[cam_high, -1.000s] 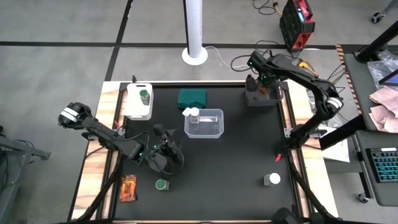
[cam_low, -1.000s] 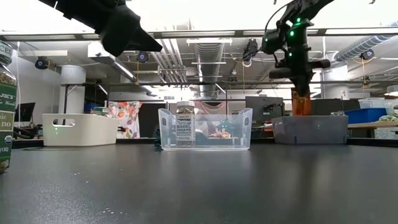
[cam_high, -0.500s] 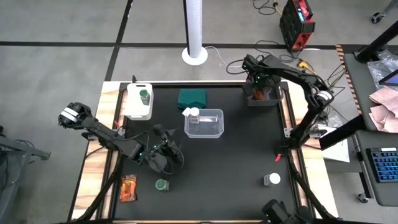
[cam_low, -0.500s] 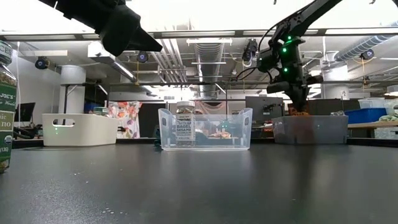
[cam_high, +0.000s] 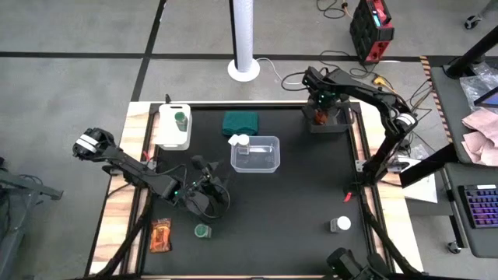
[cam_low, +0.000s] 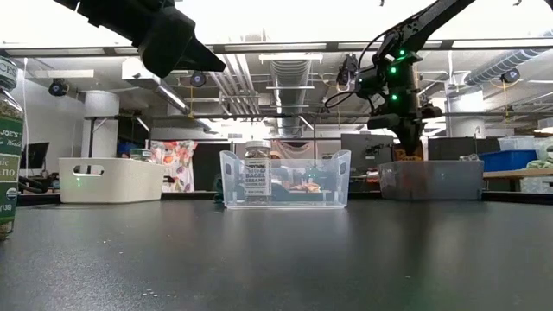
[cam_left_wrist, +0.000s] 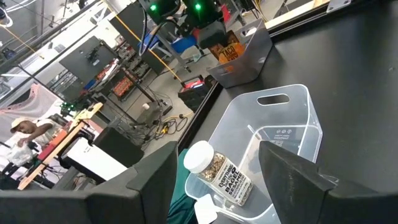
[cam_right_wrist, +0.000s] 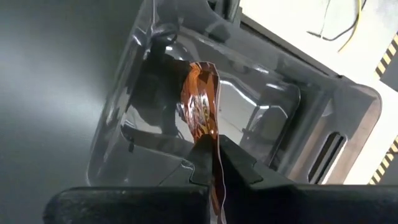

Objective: Sort spices by type
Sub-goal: Put the bottom right spice pack into the black bin

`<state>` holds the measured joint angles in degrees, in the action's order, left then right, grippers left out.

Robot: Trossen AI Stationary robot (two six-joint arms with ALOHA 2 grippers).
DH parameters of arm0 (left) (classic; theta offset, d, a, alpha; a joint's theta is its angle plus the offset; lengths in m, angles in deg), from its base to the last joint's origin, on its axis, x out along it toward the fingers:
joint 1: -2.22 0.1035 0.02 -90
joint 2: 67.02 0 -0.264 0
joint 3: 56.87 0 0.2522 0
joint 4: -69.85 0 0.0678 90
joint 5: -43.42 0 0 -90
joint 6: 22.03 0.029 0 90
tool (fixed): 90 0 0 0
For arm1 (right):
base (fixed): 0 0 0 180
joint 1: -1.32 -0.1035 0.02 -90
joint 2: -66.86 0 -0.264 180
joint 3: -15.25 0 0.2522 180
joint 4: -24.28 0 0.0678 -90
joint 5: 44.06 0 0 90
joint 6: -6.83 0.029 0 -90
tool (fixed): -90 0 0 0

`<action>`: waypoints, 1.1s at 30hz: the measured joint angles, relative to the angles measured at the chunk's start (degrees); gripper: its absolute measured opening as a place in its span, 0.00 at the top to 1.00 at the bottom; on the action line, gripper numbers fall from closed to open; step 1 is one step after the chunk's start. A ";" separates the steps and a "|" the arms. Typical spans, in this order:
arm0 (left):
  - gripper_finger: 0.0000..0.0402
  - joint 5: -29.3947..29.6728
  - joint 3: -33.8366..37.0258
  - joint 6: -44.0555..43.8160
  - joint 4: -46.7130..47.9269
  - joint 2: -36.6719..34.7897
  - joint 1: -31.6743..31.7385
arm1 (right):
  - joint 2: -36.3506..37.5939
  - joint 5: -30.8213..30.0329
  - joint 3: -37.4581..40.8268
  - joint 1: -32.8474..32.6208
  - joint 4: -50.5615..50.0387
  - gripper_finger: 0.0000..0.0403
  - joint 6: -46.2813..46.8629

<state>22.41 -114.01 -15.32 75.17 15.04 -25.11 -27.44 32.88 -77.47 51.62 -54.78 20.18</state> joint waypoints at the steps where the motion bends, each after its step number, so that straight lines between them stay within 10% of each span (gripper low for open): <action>1: 0.48 0.00 0.00 -0.01 0.00 0.00 0.00 | 0.00 0.00 0.00 0.00 0.18 0.98 0.01; 33: 0.48 -0.26 0.00 -1.85 2.21 0.02 0.00 | -1.81 -0.07 -0.04 -0.02 3.05 0.94 0.10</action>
<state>22.15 -114.01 -17.17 77.37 15.06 -25.11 -29.26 32.82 -77.51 51.60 -51.73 20.28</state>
